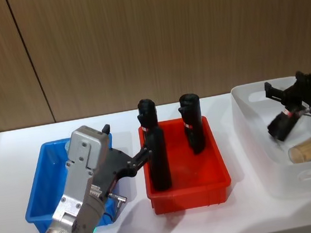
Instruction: Pick the cotton swabs from the blue box and place them into the white box.
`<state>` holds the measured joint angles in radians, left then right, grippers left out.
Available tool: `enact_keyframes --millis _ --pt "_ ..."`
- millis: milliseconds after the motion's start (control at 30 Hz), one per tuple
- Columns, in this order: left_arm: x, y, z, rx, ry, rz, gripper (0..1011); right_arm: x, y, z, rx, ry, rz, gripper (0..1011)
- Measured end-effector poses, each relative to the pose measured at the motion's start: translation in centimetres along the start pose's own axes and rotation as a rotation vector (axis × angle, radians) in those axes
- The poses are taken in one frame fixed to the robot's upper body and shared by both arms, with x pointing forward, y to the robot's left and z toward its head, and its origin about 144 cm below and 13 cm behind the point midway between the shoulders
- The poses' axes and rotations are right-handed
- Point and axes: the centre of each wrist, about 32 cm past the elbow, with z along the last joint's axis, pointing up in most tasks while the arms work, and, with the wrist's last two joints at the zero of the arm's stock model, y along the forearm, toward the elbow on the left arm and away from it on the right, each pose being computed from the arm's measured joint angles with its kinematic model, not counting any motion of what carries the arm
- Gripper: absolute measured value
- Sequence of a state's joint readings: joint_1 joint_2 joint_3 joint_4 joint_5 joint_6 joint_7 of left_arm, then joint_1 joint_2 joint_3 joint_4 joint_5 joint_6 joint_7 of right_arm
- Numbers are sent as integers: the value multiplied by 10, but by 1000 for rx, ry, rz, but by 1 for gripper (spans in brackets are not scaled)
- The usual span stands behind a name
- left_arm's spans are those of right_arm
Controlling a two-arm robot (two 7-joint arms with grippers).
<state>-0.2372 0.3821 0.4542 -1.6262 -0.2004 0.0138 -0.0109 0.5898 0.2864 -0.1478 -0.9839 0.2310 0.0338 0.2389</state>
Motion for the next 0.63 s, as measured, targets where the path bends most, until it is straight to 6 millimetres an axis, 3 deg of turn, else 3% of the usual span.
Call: enact_keyframes --millis 633 --pt "0 0 0 0 0 0 1004 2 -1 -5 3 14 -1 1002"
